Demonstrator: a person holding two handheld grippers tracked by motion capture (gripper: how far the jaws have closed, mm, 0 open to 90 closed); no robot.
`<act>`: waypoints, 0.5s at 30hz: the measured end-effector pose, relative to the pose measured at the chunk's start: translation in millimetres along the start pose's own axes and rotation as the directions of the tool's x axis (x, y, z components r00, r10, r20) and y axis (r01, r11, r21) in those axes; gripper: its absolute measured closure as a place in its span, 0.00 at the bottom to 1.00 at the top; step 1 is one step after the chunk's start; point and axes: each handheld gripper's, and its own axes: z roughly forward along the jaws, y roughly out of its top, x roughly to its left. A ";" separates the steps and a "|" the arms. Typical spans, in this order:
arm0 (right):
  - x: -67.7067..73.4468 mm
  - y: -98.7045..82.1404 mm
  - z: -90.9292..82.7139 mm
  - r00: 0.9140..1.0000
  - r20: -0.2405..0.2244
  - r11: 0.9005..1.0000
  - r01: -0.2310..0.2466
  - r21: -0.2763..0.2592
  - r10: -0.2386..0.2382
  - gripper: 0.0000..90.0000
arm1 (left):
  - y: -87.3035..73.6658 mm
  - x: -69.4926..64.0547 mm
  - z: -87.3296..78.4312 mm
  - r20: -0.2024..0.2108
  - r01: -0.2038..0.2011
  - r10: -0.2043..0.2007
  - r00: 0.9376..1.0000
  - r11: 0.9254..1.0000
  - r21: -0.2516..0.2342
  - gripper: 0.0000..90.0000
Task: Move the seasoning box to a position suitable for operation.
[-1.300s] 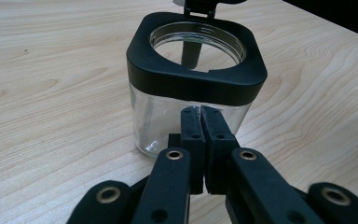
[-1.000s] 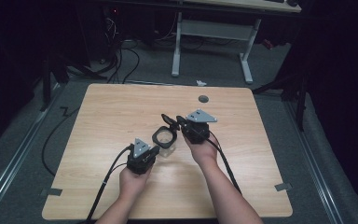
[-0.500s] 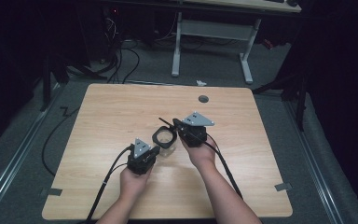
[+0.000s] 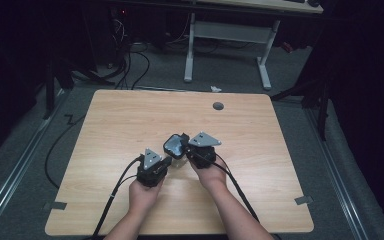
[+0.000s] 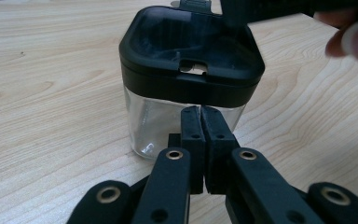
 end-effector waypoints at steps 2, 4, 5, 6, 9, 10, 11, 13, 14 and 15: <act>1.8 -2.2 0.4 1.000 -0.002 1.000 0.000 -0.007 0.000 1.00 | 0.0 -0.1 -0.1 0.000 0.000 0.000 1.000 1.000 -0.001 0.98; 2.3 -2.3 0.1 1.000 -0.005 1.000 -0.002 -0.007 0.002 1.00 | 0.0 -0.1 -0.1 0.000 0.000 0.000 1.000 1.000 -0.001 0.98; 3.0 -2.3 -0.1 1.000 -0.007 1.000 0.000 -0.006 0.000 1.00 | -0.1 -0.1 0.0 0.000 0.000 0.000 1.000 1.000 -0.001 0.98; 3.5 -2.0 -0.2 1.000 -0.007 1.000 0.005 -0.009 -0.005 1.00 | 0.0 0.0 -0.3 -0.001 -0.001 0.001 1.000 1.000 -0.002 0.98; 2.2 -0.9 -1.7 1.000 -0.002 1.000 0.002 -0.012 -0.002 1.00 | 0.6 0.2 -1.2 0.001 0.000 0.000 1.000 1.000 -0.006 0.98; 1.2 -0.4 -2.3 1.000 -0.001 1.000 0.004 -0.017 -0.004 1.00 | 0.8 0.3 -1.4 0.000 0.000 0.000 1.000 1.000 -0.007 0.98; 0.7 0.1 -3.1 1.000 0.002 1.000 -0.001 -0.017 0.001 1.00 | 0.9 0.4 -1.5 -0.001 0.001 -0.001 1.000 1.000 -0.009 0.98; -0.8 0.9 -4.9 1.000 0.007 1.000 0.002 -0.021 -0.002 1.00 | 1.0 0.4 -2.0 -0.002 -0.001 0.001 1.000 1.000 -0.008 0.98; -1.5 1.2 -6.0 1.000 0.008 1.000 -0.003 -0.021 0.003 1.00 | 1.0 0.4 -2.2 -0.002 -0.003 0.003 1.000 1.000 -0.007 0.98; -2.1 1.6 -7.1 1.000 0.009 1.000 -0.002 -0.023 0.002 1.00 | 1.0 0.4 -2.4 -0.003 -0.004 0.004 1.000 1.000 -0.007 0.98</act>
